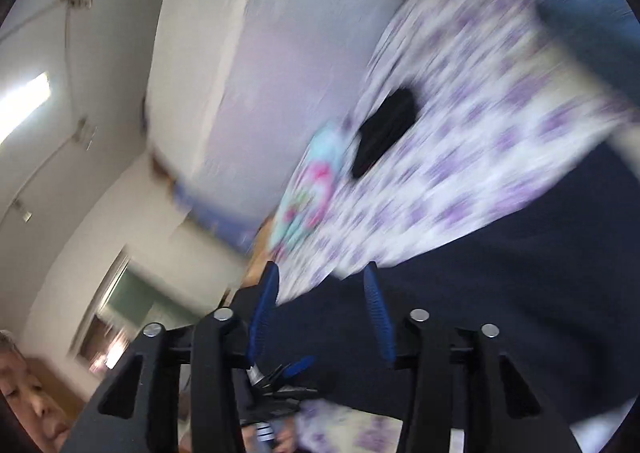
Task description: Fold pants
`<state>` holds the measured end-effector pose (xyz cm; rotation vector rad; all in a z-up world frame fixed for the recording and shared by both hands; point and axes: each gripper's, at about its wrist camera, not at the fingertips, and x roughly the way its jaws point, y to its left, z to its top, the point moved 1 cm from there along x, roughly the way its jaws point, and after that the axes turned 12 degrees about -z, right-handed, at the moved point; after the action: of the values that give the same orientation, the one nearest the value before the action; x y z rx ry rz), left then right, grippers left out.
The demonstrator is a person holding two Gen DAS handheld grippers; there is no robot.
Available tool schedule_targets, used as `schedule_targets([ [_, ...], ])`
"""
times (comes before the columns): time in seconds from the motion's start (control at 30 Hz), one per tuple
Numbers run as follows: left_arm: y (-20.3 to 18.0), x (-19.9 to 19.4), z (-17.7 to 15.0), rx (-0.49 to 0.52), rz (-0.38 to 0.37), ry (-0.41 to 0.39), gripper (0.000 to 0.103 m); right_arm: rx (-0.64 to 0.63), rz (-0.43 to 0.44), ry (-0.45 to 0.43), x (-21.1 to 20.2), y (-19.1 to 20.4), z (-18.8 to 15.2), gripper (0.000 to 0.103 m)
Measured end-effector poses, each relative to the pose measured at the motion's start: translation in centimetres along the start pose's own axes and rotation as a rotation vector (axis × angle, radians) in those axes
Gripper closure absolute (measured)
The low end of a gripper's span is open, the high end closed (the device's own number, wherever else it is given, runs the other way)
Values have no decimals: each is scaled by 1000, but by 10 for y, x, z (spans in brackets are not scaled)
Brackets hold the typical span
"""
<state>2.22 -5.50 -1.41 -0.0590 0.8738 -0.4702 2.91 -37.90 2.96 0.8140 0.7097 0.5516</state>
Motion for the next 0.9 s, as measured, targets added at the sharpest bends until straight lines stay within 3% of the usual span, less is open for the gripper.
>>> schedule_targets([
  [0.07,-3,-4,-11,41,10,-27,5,-51,58,177,68,21,10,56],
  [0.17,5,-10,-16,12,-51,-62,5,-94,51,387,158,41,23,52],
  [0.3,10,-12,-14,6,-76,-84,5,-137,-34,541,233,42,51,47],
  [0.4,11,-11,-11,12,-85,-98,5,-180,-42,716,264,39,44,47],
  [0.5,12,-7,-11,29,-86,-97,5,-272,-123,796,274,39,32,42],
  [0.57,13,-5,-10,34,-85,-98,5,-302,-132,833,278,39,28,40],
  [0.77,14,-3,-9,30,-92,-105,5,-396,44,973,282,67,3,28],
  [0.83,14,-2,-8,29,-89,-104,5,-390,86,965,285,72,2,18],
  [0.9,14,-2,-8,27,-87,-103,5,-334,109,935,294,70,7,16],
])
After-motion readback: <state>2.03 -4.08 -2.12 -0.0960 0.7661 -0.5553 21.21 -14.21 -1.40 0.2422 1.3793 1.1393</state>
